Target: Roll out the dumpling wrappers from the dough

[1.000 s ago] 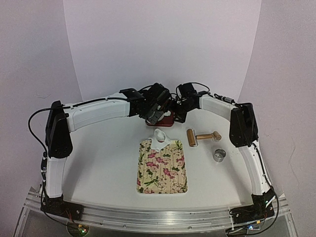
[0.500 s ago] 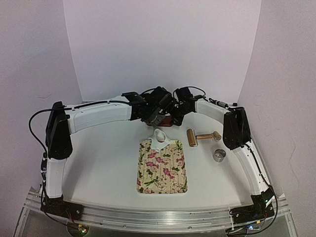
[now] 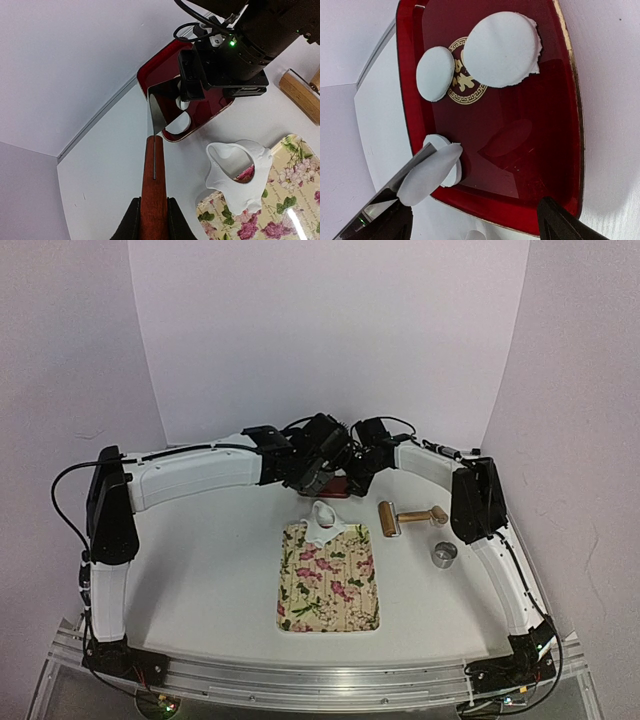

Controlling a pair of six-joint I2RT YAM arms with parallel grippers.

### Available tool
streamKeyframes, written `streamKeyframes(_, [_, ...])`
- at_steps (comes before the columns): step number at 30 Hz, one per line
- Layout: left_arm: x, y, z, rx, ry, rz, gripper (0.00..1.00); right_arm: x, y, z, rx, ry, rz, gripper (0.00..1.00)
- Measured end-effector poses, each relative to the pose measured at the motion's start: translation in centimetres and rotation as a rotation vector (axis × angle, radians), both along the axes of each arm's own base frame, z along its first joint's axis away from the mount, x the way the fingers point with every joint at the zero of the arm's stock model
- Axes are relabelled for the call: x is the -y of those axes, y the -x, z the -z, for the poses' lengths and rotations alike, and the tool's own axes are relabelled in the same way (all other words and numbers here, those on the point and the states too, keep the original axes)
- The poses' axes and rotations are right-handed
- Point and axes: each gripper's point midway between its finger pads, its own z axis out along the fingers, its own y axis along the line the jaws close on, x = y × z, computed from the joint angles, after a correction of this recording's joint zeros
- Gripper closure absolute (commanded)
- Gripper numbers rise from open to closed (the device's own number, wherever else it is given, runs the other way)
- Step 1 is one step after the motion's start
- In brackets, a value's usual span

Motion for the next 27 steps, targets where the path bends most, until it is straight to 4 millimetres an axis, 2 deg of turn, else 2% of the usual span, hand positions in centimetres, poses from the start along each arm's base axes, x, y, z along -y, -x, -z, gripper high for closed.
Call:
streamKeyframes(11, [-0.2, 0.1, 0.0, 0.015, -0.028, 0.001, 1.0, 0.2, -0.3, 0.0, 0.006, 0.009, 0.028, 0.14])
streamKeyframes(17, [-0.5, 0.1, 0.1, 0.024, -0.049, -0.005, 1.0, 0.7, -0.6, 1.1, 0.015, 0.038, 0.061, 0.15])
streamKeyframes(27, [-0.8, -0.1, -0.3, 0.048, -0.051, -0.03, 1.0, 1.3, -0.5, 1.1, 0.022, 0.062, 0.076, 0.14])
